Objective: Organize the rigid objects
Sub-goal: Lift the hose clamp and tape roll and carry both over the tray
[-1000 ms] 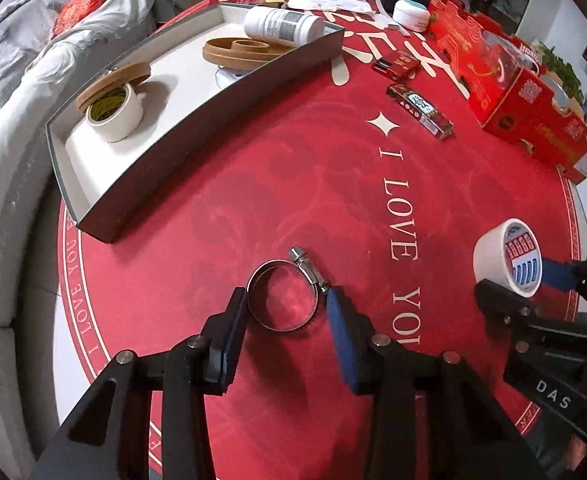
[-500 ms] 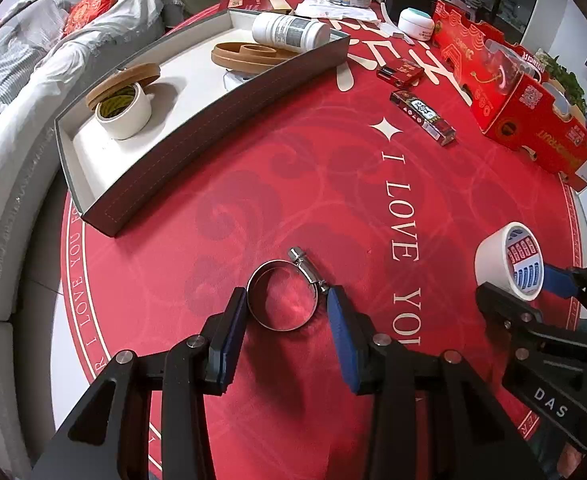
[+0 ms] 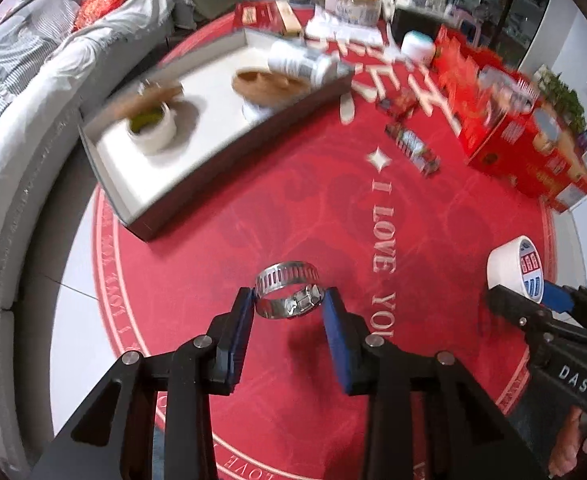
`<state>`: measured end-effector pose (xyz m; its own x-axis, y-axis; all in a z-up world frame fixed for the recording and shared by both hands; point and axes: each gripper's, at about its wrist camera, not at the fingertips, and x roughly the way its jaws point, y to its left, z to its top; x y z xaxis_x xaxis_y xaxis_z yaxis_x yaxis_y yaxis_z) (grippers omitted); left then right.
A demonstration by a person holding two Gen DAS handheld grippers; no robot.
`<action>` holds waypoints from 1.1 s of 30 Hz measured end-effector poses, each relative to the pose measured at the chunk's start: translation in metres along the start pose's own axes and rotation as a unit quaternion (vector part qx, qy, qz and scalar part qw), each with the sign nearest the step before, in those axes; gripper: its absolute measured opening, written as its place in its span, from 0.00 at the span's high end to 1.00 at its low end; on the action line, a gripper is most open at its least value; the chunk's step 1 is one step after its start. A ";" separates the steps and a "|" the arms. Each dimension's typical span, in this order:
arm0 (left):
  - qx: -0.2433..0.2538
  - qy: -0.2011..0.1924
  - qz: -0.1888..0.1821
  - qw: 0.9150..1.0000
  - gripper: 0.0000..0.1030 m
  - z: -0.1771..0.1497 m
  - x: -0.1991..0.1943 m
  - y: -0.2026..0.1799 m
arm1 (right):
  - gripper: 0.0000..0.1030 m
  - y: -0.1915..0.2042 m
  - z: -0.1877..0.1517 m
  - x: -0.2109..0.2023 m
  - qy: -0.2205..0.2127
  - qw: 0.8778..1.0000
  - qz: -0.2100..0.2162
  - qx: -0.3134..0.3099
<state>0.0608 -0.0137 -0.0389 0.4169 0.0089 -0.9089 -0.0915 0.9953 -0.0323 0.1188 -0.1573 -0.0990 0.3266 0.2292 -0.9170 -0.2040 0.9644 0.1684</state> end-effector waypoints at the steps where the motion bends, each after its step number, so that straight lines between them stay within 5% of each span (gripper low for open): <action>1: -0.001 -0.008 -0.003 1.000 0.62 0.003 -0.007 0.001 | 0.48 -0.002 0.002 -0.009 -0.007 1.000 0.005 0.007; 10: -0.008 -0.082 -0.019 0.996 0.62 0.014 -0.074 0.025 | 0.48 0.004 0.014 -0.084 -0.080 0.996 0.034 0.024; 22: -0.018 -0.135 -0.025 0.990 0.62 0.002 -0.127 0.039 | 0.48 0.020 0.007 -0.126 -0.122 0.991 0.046 0.028; 33: -0.034 -0.167 -0.030 0.985 0.62 0.030 -0.141 0.062 | 0.48 0.049 0.030 -0.143 -0.144 0.989 0.040 0.018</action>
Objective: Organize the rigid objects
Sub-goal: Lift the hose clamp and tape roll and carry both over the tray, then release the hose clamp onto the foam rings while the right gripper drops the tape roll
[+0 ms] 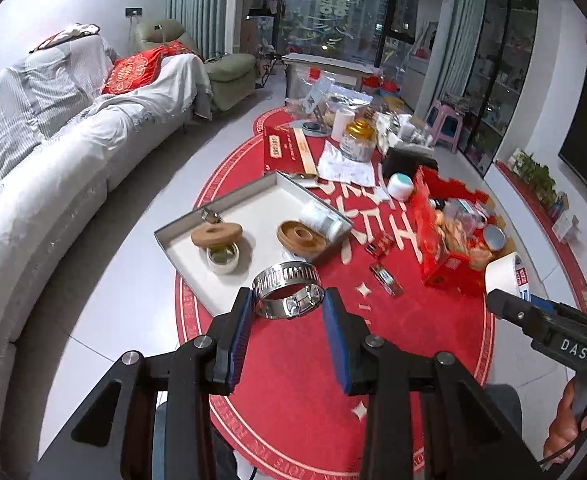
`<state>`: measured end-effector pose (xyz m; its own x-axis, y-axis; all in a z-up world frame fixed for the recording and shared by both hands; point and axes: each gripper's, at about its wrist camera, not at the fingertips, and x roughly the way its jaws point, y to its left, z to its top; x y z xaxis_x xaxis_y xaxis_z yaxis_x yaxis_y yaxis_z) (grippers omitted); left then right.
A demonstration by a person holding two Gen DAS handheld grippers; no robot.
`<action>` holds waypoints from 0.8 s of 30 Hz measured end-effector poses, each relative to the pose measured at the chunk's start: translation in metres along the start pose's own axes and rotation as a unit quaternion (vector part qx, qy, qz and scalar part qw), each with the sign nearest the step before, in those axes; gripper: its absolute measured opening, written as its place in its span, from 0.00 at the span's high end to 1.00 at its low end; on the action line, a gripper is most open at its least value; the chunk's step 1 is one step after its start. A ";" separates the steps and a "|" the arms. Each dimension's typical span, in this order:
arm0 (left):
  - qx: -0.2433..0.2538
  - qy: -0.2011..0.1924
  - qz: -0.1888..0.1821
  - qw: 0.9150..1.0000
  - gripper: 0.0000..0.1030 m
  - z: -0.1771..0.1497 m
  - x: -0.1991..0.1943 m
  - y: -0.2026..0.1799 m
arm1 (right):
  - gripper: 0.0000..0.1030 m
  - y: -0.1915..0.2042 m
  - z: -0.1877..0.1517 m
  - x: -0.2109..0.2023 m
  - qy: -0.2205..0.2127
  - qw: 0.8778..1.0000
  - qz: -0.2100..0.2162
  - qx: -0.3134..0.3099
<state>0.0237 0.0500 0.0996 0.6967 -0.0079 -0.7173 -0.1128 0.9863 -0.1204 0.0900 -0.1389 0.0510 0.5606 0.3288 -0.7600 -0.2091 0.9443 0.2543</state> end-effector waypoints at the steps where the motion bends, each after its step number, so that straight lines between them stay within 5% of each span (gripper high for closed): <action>1: -0.002 -0.001 0.003 1.000 0.62 0.005 0.005 0.004 | 0.48 0.004 0.005 0.004 -0.002 1.000 -0.002 -0.001; 11: -0.044 0.003 0.051 0.998 0.62 0.065 0.082 0.045 | 0.48 0.055 0.087 0.081 0.028 0.999 0.011 -0.034; 24: -0.067 0.059 0.097 0.991 0.63 0.076 0.192 0.070 | 0.48 0.109 0.146 0.196 0.062 0.992 0.041 -0.103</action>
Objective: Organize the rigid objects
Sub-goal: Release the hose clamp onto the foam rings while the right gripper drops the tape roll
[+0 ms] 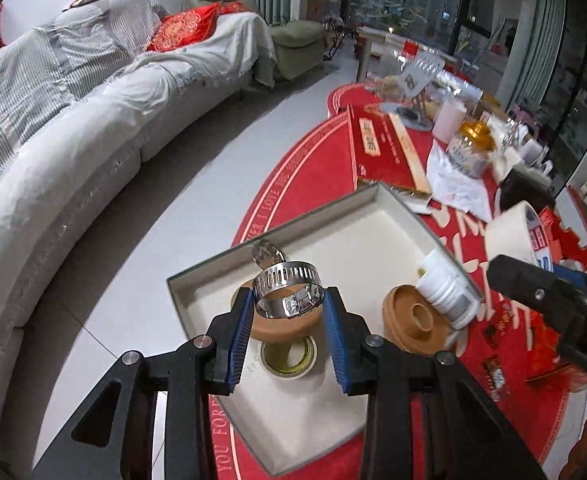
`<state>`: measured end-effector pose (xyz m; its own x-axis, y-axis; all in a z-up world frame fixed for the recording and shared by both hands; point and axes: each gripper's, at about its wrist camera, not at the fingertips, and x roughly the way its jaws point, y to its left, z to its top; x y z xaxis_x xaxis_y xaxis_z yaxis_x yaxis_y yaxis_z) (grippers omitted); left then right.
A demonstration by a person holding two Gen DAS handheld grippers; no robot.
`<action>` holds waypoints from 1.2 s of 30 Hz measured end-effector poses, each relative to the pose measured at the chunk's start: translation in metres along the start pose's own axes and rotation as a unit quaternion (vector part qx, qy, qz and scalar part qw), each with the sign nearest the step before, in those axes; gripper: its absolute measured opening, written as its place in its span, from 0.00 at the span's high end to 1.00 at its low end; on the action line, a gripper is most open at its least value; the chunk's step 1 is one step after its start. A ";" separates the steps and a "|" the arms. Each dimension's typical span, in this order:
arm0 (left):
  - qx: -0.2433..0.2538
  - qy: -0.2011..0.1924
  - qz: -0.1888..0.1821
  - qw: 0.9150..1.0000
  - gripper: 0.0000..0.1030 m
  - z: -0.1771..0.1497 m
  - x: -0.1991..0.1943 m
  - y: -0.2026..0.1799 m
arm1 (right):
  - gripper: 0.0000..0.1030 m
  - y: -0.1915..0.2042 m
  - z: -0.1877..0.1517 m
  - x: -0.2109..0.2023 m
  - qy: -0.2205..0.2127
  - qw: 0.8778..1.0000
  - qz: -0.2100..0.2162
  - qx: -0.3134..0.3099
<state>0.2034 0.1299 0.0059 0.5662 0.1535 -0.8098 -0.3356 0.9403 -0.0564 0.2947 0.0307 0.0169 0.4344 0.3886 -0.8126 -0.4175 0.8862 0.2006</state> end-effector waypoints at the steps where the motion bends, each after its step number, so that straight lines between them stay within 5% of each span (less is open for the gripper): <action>1: 0.000 0.004 0.001 1.000 0.63 -0.001 0.007 -0.001 | 0.48 0.001 0.001 0.007 0.003 1.000 0.002 -0.003; 11: 0.019 0.009 0.012 1.000 0.63 0.002 0.026 -0.007 | 0.48 -0.001 -0.003 0.046 0.028 1.000 0.012 0.005; 36: 0.024 0.020 0.019 0.999 0.63 0.004 0.040 -0.010 | 0.48 -0.002 -0.001 0.065 0.041 0.999 0.008 0.013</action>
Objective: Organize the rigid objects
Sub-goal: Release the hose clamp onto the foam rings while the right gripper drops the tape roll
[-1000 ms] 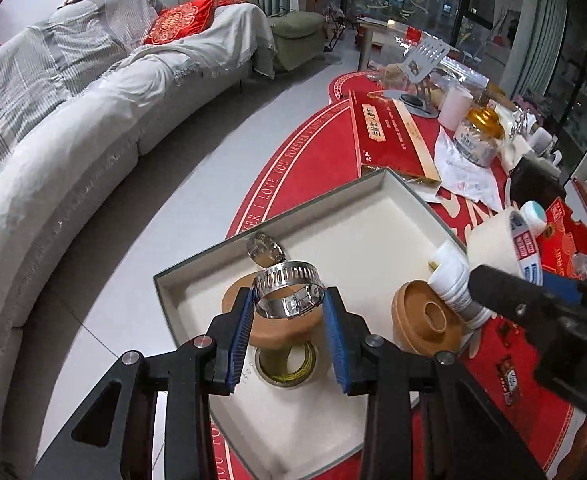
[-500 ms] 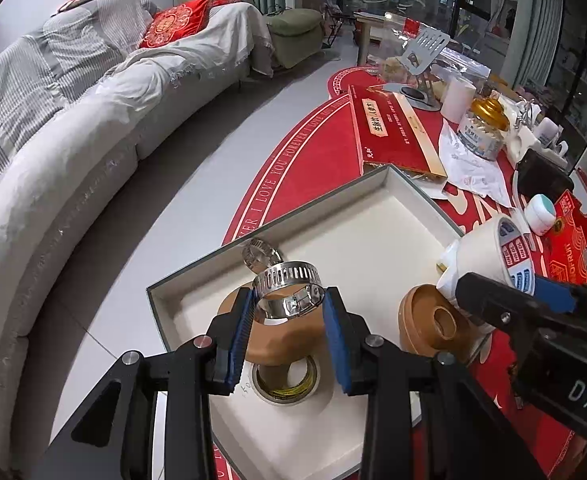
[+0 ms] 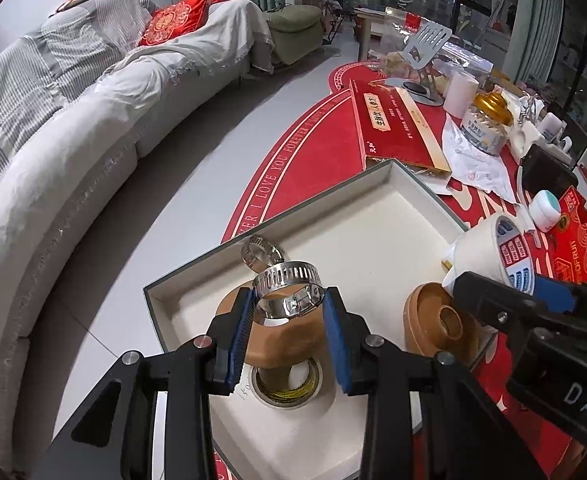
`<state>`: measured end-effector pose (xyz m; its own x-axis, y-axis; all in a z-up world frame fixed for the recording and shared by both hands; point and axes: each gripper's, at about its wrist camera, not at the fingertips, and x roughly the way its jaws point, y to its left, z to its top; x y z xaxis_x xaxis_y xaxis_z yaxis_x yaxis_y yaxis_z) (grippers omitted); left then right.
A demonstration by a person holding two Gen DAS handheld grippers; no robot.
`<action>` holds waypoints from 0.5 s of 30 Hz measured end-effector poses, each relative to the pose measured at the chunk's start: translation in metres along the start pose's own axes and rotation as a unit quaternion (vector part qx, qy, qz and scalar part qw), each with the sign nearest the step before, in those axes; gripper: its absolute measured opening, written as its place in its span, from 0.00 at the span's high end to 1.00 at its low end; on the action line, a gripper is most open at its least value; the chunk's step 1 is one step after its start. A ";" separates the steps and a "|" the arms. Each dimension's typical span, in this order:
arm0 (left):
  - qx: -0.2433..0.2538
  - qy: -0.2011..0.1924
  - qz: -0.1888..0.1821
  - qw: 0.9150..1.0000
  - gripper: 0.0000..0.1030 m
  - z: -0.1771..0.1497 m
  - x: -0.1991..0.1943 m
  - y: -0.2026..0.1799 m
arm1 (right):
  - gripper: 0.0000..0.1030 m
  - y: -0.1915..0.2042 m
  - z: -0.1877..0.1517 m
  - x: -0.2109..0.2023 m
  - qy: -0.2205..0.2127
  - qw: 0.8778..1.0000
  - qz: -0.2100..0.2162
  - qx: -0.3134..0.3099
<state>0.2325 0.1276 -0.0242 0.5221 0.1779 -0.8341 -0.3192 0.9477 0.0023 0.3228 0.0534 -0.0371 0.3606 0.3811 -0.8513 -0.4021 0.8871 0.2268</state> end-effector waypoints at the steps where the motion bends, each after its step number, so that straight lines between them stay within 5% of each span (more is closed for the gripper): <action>1: 0.000 0.000 0.000 1.000 0.63 0.000 0.000 0.000 | 0.48 0.000 0.000 0.000 0.000 1.000 -0.001 -0.001; 15: 0.004 0.005 0.003 1.000 0.63 -0.002 0.006 0.002 | 0.48 0.003 0.001 0.008 0.006 1.000 -0.003 -0.001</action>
<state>0.2338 0.1300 -0.0300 0.5119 0.1817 -0.8396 -0.3169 0.9484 0.0120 0.3254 0.0595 -0.0428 0.3519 0.3727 -0.8586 -0.4010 0.8889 0.2215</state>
